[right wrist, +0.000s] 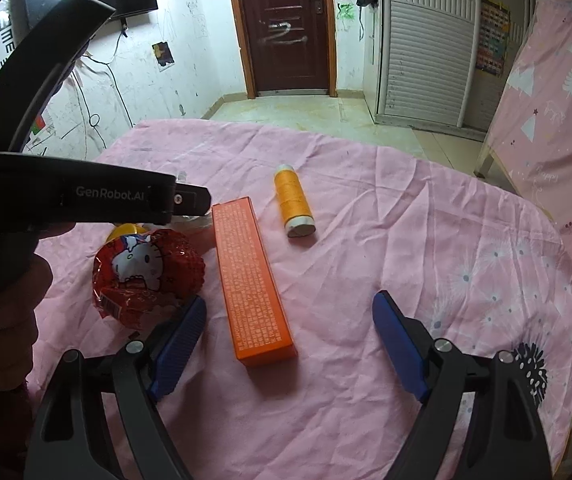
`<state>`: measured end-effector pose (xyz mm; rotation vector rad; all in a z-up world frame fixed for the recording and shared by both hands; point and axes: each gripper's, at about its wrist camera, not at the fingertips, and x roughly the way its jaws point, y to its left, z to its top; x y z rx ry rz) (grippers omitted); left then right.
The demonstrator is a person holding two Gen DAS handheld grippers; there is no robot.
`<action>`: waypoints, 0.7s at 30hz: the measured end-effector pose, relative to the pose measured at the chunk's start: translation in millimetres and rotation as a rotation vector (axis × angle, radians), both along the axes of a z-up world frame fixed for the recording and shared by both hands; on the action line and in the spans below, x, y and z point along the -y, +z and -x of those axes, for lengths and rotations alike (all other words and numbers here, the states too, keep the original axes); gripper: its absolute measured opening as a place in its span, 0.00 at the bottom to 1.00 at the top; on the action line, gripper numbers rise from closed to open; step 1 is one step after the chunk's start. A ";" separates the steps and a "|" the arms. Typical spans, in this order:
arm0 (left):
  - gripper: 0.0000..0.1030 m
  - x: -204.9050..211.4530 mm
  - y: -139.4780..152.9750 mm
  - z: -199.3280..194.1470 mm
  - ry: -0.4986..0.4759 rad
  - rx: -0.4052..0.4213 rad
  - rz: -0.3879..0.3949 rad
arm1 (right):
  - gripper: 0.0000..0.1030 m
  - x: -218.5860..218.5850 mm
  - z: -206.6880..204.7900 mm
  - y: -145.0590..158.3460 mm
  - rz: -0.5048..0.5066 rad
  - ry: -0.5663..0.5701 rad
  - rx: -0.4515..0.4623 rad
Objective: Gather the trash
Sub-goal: 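Grasp the white tissue with the left tool while the right tool grasps the orange box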
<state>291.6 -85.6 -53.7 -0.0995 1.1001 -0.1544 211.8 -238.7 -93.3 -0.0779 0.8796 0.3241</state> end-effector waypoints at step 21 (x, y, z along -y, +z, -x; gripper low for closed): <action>0.13 -19.0 18.2 17.6 -0.028 0.029 0.111 | 0.18 0.3 4.0 0.8 -0.005 -0.012 0.011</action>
